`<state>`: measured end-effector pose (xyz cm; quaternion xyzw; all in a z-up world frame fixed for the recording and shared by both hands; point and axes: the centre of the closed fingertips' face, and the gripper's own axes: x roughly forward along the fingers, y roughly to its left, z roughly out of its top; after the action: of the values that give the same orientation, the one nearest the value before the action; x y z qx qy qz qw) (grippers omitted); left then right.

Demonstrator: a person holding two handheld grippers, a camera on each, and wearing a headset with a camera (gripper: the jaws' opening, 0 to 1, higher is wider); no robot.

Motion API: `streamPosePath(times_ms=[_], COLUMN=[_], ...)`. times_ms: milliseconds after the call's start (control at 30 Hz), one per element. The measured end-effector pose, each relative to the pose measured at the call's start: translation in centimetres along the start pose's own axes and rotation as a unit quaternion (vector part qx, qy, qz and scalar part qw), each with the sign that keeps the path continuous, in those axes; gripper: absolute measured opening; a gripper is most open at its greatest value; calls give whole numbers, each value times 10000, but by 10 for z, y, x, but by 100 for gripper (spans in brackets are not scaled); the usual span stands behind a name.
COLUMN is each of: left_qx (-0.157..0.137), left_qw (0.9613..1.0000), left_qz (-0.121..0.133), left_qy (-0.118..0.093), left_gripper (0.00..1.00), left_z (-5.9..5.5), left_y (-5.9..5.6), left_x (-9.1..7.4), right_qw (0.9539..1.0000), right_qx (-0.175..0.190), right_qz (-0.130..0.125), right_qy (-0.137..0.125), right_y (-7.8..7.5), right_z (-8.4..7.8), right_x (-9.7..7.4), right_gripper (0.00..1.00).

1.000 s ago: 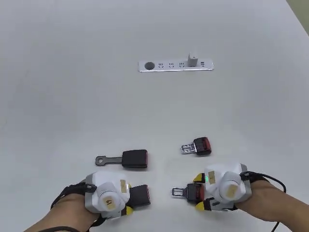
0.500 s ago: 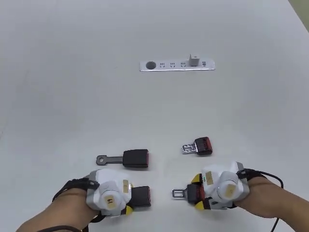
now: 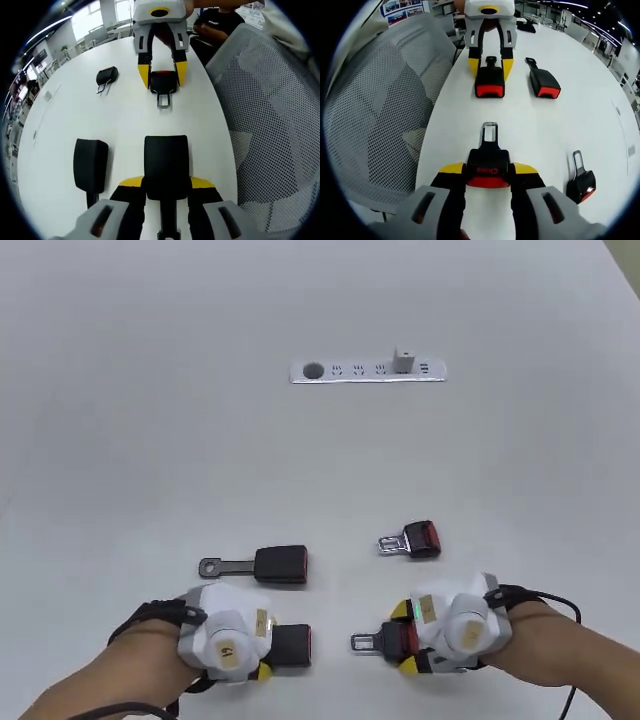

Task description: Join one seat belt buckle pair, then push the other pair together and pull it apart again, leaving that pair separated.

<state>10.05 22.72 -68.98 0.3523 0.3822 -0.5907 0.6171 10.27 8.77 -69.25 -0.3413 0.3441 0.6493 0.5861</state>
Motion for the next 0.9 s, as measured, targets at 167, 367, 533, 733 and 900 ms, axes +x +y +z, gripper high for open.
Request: streamPosePath(times_ms=[167,367,533,733,900], left_qx=[-17,-20,3,-1,0], left_qw=[10000,10000,10000,10000,10000], left_qz=[-9,-8,-20,-21,-24], left_qy=[-32,-62,-56,-47,-27], left_gripper=[33,33,33,33,33], left_z=[0,-1,-3,-2,-1], left_y=[-1,0,1,1,1], left_x=[1,1,2,1,1], right_qw=[9999,9998,9997,9996,9997], right_qx=[-47,0,-16,50,25], right_qz=[-51,-84,-62,-83,-54], right_qy=[-88,-191,-247,-254,-252], right_y=[-1,-3,-3,-6,-4], right_z=[11,23,31,39,44], right_x=[5,14,20,27,29], right_gripper=[33,33,33,33,33])
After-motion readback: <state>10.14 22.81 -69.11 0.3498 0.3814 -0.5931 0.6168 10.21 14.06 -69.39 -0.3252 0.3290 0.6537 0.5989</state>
